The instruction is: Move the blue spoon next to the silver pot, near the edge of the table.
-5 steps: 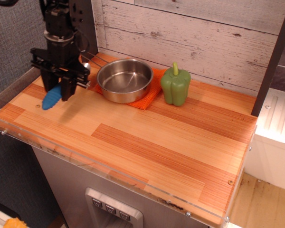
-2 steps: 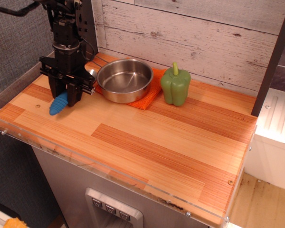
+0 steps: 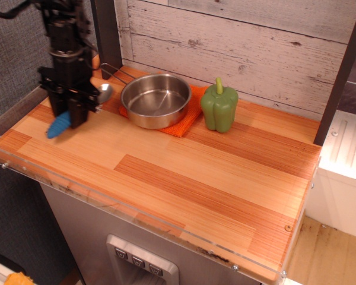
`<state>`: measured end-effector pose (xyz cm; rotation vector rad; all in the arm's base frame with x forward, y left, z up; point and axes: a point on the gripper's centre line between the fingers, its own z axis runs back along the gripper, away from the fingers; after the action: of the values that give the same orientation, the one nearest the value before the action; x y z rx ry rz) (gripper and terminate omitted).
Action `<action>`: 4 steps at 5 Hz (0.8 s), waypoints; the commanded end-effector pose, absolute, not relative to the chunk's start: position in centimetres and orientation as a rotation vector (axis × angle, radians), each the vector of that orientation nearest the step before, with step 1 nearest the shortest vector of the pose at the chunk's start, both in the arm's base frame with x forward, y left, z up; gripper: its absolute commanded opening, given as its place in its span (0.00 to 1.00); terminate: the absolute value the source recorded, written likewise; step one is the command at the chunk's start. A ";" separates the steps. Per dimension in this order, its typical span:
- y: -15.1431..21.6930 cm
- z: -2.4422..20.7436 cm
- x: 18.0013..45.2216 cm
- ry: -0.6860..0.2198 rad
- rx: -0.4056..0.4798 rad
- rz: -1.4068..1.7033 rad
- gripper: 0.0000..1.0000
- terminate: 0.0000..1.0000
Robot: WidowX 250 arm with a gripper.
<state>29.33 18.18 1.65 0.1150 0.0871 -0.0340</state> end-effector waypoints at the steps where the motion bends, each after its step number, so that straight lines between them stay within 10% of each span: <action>1: 18.9 5.1 29.0 -0.017 0.102 -0.054 1.00 0.00; 4: 14.2 8.2 28.2 -0.105 0.064 -0.046 1.00 0.00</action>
<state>28.52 13.87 6.33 0.0370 -0.0586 -0.0455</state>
